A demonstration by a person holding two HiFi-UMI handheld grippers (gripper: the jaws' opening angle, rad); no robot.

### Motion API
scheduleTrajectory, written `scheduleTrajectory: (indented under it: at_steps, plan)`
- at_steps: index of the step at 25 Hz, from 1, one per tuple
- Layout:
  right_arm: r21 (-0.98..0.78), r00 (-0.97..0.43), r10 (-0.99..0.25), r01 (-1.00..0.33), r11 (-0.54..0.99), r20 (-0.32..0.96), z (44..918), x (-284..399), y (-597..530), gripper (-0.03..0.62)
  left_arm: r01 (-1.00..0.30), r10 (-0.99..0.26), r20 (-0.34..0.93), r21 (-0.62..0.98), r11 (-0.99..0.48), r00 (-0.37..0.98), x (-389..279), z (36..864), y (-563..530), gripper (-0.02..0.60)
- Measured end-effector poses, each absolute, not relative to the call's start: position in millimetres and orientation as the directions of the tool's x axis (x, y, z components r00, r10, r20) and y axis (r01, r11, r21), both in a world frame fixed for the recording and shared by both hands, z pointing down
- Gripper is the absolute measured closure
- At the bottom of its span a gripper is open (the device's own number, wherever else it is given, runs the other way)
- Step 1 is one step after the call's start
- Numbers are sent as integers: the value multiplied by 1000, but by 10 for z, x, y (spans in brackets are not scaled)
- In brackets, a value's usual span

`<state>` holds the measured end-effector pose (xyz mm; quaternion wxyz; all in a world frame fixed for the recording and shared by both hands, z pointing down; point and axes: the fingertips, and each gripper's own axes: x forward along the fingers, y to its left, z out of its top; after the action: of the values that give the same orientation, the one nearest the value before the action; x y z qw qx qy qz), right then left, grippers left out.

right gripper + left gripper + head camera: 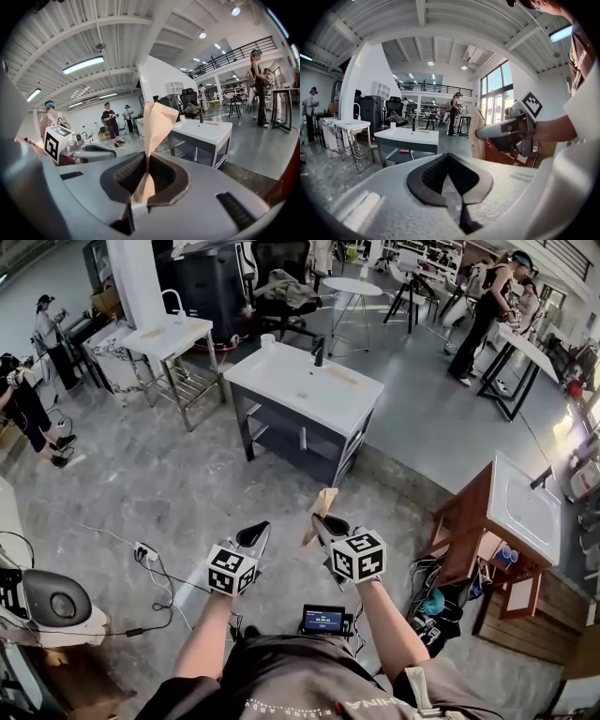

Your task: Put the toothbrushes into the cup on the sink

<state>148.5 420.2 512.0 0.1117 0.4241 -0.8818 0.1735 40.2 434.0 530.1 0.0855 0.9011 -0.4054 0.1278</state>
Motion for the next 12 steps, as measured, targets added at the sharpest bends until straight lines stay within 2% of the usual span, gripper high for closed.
scheduleTrajectory:
  at_steps: [6,12]
  plan:
    - [-211,-604,-717,-796,567,349,5210,1805,4126,560,-766,-724,298,40,-641,622,652,5361,4340,571]
    - [-220,-614,-702,-787,576,360,5289,1826,4031,560,-782,-731,324,49,-622,601,621,5458,4274,571]
